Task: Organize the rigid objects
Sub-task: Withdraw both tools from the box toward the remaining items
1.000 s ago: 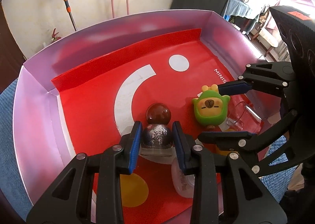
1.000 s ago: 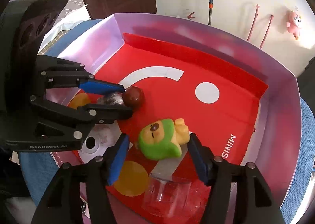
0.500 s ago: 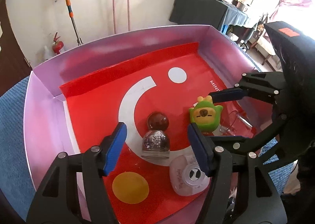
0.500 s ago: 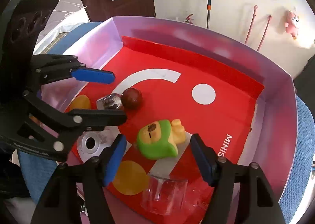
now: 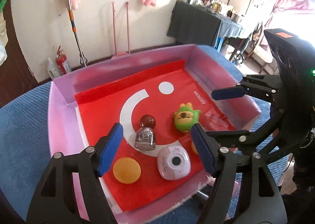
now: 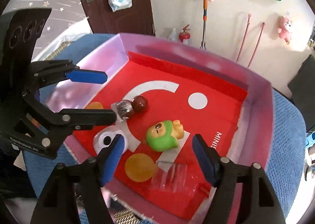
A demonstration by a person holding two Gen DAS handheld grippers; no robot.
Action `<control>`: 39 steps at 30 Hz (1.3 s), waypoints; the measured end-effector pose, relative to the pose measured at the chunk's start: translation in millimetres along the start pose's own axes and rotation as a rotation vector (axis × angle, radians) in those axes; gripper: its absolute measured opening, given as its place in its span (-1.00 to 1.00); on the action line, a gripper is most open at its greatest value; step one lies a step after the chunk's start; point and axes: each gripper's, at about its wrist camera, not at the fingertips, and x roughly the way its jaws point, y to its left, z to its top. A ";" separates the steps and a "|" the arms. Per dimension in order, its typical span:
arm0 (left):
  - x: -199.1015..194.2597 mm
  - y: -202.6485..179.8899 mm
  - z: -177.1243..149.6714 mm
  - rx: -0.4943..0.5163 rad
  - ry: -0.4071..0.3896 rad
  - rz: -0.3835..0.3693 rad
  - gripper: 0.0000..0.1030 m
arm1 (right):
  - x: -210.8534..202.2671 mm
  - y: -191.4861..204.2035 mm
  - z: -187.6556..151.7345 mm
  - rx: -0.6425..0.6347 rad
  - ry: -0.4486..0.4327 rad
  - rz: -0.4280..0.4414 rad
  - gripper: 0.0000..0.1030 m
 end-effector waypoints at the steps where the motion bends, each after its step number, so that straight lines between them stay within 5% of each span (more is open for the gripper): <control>1: -5.9 -1.2 -1.3 -0.001 -0.013 0.002 0.38 | -6.0 1.0 -0.9 0.004 -0.013 -0.002 0.52; 12: -78.6 -20.0 -31.3 -0.039 -0.206 -0.021 0.70 | -91.8 30.6 -28.7 0.044 -0.200 -0.073 0.98; 23: -131.0 -51.7 -84.5 -0.035 -0.370 0.015 0.89 | -144.1 70.4 -75.5 0.097 -0.343 -0.126 1.00; 39: -126.9 -80.2 -148.7 -0.065 -0.397 0.067 0.89 | -152.6 94.3 -160.3 0.236 -0.442 -0.199 1.00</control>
